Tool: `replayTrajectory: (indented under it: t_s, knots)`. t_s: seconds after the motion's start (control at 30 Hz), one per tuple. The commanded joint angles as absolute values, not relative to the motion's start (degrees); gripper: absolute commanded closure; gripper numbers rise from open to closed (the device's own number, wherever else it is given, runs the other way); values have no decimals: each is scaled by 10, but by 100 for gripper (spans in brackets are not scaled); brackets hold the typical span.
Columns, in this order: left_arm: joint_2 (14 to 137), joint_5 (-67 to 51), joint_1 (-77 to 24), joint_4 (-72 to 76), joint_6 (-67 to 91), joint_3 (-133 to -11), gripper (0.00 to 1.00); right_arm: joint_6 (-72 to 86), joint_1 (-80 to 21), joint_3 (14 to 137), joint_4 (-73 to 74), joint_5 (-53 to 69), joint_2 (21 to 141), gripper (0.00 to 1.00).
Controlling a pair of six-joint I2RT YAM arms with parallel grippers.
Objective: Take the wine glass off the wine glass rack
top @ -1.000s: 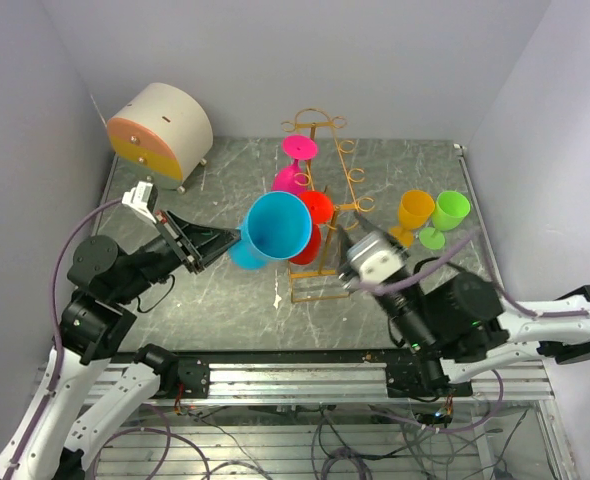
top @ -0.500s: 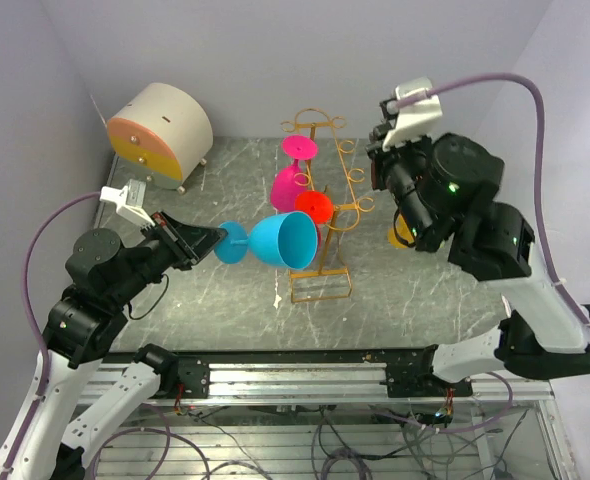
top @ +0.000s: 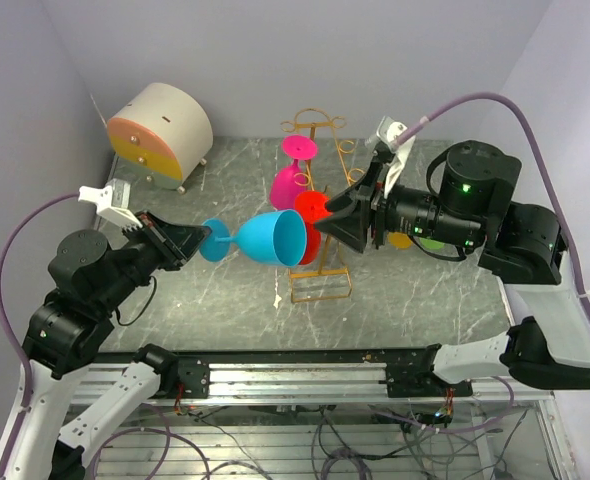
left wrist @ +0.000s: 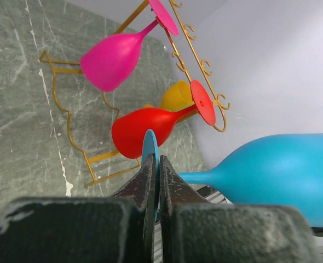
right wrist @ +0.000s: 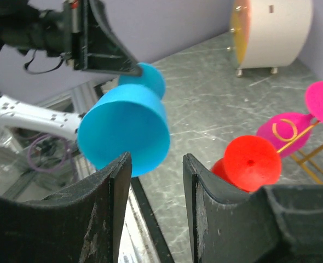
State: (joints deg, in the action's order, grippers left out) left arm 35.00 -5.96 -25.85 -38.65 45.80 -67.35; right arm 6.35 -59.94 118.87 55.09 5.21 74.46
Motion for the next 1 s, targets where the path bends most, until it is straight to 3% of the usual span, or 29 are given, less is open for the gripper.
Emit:
replayTrajectory:
  t_s: [0.0, 0.5, 0.7, 0.8, 0.9, 0.97]
  knots:
    - [359, -61, -259, -374, 457, -695, 93, 78, -598, 1160, 558, 118, 741, 58]
    - [368, -106, -259, -345, 485, -725, 93, 82, -598, 1141, 524, 70, 766, 59]
    - [377, -115, -258, -336, 489, -730, 93, 93, -598, 1150, 496, 81, 779, 82]
    - [383, -120, -259, -325, 491, -729, 93, 98, -598, 1169, 493, 64, 798, 100]
    - [392, -121, -259, -321, 490, -737, 93, 102, -597, 1187, 493, 13, 804, 100]
    - [399, -113, -258, -326, 484, -745, 85, 105, -597, 1194, 483, -40, 796, 100]
